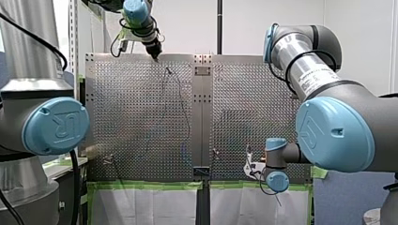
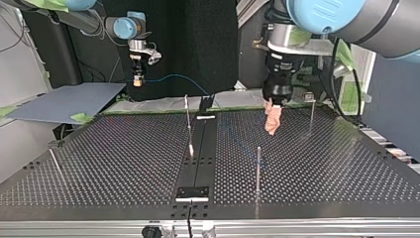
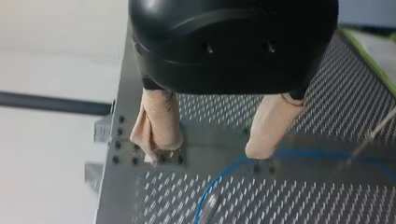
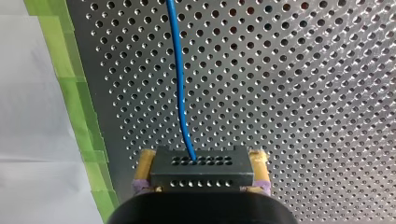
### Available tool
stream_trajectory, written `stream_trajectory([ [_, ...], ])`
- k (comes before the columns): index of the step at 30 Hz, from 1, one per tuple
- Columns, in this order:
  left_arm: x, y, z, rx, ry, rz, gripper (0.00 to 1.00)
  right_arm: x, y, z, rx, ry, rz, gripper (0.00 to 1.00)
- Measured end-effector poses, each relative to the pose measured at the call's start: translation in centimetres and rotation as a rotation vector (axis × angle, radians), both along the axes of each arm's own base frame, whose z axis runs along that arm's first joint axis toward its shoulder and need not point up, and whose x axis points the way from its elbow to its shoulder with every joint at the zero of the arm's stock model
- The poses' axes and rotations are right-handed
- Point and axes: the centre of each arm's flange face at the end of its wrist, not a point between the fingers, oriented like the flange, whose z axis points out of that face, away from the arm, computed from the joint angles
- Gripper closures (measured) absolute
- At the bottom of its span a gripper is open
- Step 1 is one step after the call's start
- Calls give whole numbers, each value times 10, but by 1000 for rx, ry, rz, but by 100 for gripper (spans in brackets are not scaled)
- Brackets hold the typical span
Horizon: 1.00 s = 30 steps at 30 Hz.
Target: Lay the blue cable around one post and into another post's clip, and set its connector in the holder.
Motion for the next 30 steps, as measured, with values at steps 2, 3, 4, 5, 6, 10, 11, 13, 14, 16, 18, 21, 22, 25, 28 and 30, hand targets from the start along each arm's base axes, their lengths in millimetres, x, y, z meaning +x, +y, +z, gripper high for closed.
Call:
stream_trajectory([
  [2, -1, -8, -11, -15, 13, -20, 0, 0, 0, 0, 0, 0, 1, 98],
  [3, -1, -12, -17, -19, 19, -25, 0, 0, 0, 0, 1, 1, 1, 98],
  [4, -1, -15, -23, -23, 26, -27, 0, 1, 1, 0, 1, 2, 2, 98],
  [5, -1, -19, -31, -28, 35, -29, 0, 1, 1, 0, 2, 3, 2, 98],
  [6, -1, -22, -37, -31, 42, -29, 0, 1, 1, 0, 3, 3, 3, 98],
  [10, -1, -35, -65, -41, 73, -23, 0, 3, 3, 0, 3, 5, 7, 98],
  [11, -2, -39, -74, -43, 82, -21, 0, 4, 3, 0, 4, 6, 8, 98],
  [13, -3, -44, -86, -46, 95, -17, 0, 4, 4, -1, 6, 9, 9, 98],
  [14, -4, -47, -94, -48, 103, -14, 0, 4, 4, -1, 7, 11, 10, 98],
  [16, -6, -52, -106, -50, 115, -10, 0, 4, 5, -1, 10, 15, 9, 98],
  [18, -9, -58, -122, -52, 130, -8, 0, 4, 6, -2, 13, 19, 8, 98],
  [21, -16, -69, -148, -47, 157, -25, 0, 4, 6, -2, 14, 24, 7, 98],
  [22, -19, -72, -155, -45, 166, -33, 0, 4, 6, -2, 14, 25, 7, 98],
  [25, -27, -83, -178, -43, 194, -64, 0, 4, 6, -2, 15, 26, 7, 98],
  [28, -36, -92, -199, -48, 224, -101, 0, 4, 6, -2, 16, 27, 7, 98],
  [30, -43, -99, -215, -47, 246, -131, 0, 4, 7, -2, 20, 28, 7, 98],
])
